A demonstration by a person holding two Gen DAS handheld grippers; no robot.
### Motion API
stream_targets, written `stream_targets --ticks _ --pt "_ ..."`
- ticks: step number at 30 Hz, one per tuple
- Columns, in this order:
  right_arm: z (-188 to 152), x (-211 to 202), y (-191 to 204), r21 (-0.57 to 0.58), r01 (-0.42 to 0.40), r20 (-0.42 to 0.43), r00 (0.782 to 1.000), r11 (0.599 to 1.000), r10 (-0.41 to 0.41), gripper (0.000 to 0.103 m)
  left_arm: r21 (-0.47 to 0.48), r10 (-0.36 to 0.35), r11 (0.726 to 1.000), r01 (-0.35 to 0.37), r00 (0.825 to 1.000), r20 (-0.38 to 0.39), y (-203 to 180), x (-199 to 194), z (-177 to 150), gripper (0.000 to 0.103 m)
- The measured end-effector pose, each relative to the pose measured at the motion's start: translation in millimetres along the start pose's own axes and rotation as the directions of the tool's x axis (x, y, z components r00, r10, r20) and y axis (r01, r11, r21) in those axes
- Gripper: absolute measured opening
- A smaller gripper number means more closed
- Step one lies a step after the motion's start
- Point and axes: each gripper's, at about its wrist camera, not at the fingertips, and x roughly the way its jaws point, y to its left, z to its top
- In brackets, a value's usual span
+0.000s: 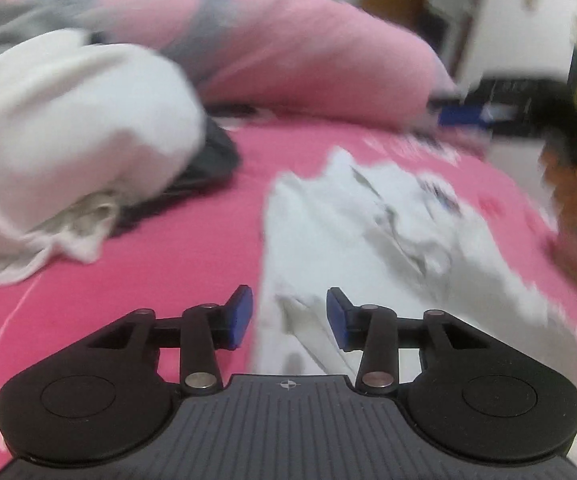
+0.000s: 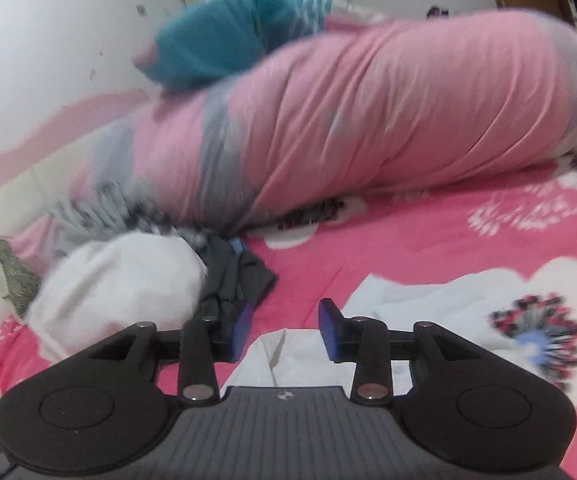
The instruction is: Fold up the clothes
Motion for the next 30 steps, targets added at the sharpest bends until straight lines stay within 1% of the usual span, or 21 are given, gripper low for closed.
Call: stream_targets --ticks 3,4,5,6,8,12,14,16,17,19,20,21,23,24,25,26,27,28,30 --pt "-5 -39 -8 -0.030 0.007 0.015 1.000 1.000 -0.006 0.040 0.119 0.097 0.989 -0.089 0.993 -0.062 -14 19 -7 0.041" --pt "-8 -54 -12 -0.035 0.014 0.026 1.000 0.999 -0.013 0.040 0.105 0.110 0.989 -0.103 0.992 -0.069 -11 20 -9 0.037" --pt "-11 -66 -16 -0.035 0.021 0.032 0.999 0.999 -0.020 0.040 0.091 0.123 0.989 -0.116 0.990 -0.076 -7 21 -10 0.021" --pt "-14 -74 -20 -0.031 0.022 0.039 0.999 0.999 -0.021 0.040 0.077 0.136 0.989 -0.129 0.987 -0.083 -3 23 -12 0.009" --pt "-23 -91 -32 -0.009 0.023 0.054 0.998 1.000 -0.023 0.040 0.050 0.160 0.986 -0.156 0.982 -0.097 4 26 -15 0.003" --pt "-40 -109 -57 0.021 0.059 0.059 0.996 0.998 -0.060 0.040 0.013 0.191 0.981 -0.191 0.977 -0.095 12 21 -20 0.002" --pt "-46 -108 -74 0.065 0.072 0.048 0.996 0.995 -0.075 0.040 -0.025 0.195 0.980 -0.198 0.978 -0.073 14 16 -22 0.002" --pt "-52 -105 -90 0.111 0.085 0.035 0.995 0.990 -0.090 0.040 -0.076 0.188 0.978 -0.192 0.980 -0.061 20 13 -25 0.005" --pt "-55 -104 -99 0.133 0.092 0.029 0.995 0.987 -0.097 0.040 -0.112 0.178 0.976 -0.185 0.982 -0.071 25 12 -27 0.009" --pt "-60 -100 -113 0.176 0.099 0.011 0.995 0.979 -0.103 0.040 -0.196 0.122 0.971 -0.137 0.989 -0.087 40 9 -29 0.011" --pt "-61 -97 -119 0.196 0.100 0.000 0.995 0.975 -0.102 0.040 -0.235 0.105 0.964 -0.125 0.990 -0.095 46 5 -27 0.016" --pt "-62 -93 -125 0.216 0.100 -0.011 0.995 0.971 -0.100 0.040 -0.271 0.091 0.956 -0.115 0.991 -0.101 52 0 -25 0.028" --pt "-61 -88 -135 0.249 0.080 -0.024 0.997 0.965 -0.077 0.040 -0.319 0.097 0.940 -0.125 0.990 -0.102 63 -17 -19 0.042" --pt "-57 -79 -137 0.243 0.076 -0.027 0.997 0.967 -0.072 0.041 -0.314 0.123 0.938 -0.148 0.988 -0.097 65 -29 -14 0.045" --pt "-54 -69 -140 0.235 0.073 -0.031 0.997 0.969 -0.067 0.048 -0.293 0.166 0.939 -0.182 0.983 -0.079 64 -39 -8 0.046" --pt "-50 -59 -142 0.227 0.069 -0.034 0.997 0.971 -0.063 0.059 -0.272 0.208 0.938 -0.217 0.976 -0.060 62 -48 -3 0.049" --pt "-46 -49 -144 0.219 0.066 -0.038 0.998 0.974 -0.059 0.062 -0.252 0.245 0.936 -0.246 0.969 -0.036 60 -58 3 0.053" --pt "-42 -39 -147 0.210 0.062 -0.042 0.998 0.976 -0.055 0.064 -0.234 0.255 0.940 -0.248 0.967 0.001 55 -63 13 0.055" --pt "-35 -19 -151 0.194 0.055 -0.049 0.998 0.979 -0.046 0.064 -0.207 0.220 0.957 -0.204 0.974 0.058 46 -60 38 0.057"
